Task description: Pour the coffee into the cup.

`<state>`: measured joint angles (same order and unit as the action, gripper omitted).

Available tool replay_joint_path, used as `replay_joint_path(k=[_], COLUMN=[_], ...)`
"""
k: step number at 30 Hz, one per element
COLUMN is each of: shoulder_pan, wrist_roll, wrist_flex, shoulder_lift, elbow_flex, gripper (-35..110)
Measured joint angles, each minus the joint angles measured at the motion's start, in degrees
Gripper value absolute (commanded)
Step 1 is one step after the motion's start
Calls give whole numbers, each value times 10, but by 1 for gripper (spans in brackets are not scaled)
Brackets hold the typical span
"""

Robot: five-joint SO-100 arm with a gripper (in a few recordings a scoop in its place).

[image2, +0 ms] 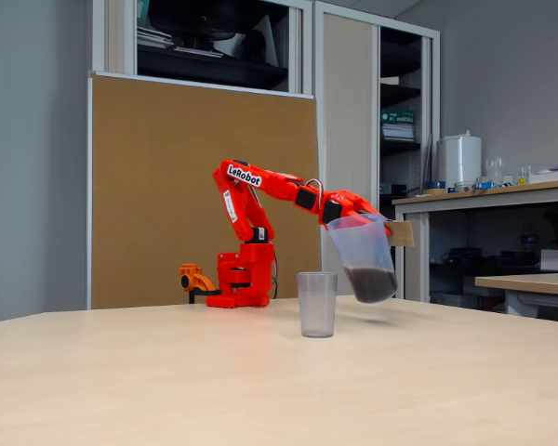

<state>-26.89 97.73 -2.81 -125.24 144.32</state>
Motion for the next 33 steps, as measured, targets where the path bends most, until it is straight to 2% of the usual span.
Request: replay_joint_path(k=[10,19,33], shoulder_pan=[46,57,53], wrist_roll=[70,142,179], wrist_flex=[11,66,129], shoulder_lift=[1,55,156], elbow_flex=[-6,-48,-112], gripper=[0,0,0])
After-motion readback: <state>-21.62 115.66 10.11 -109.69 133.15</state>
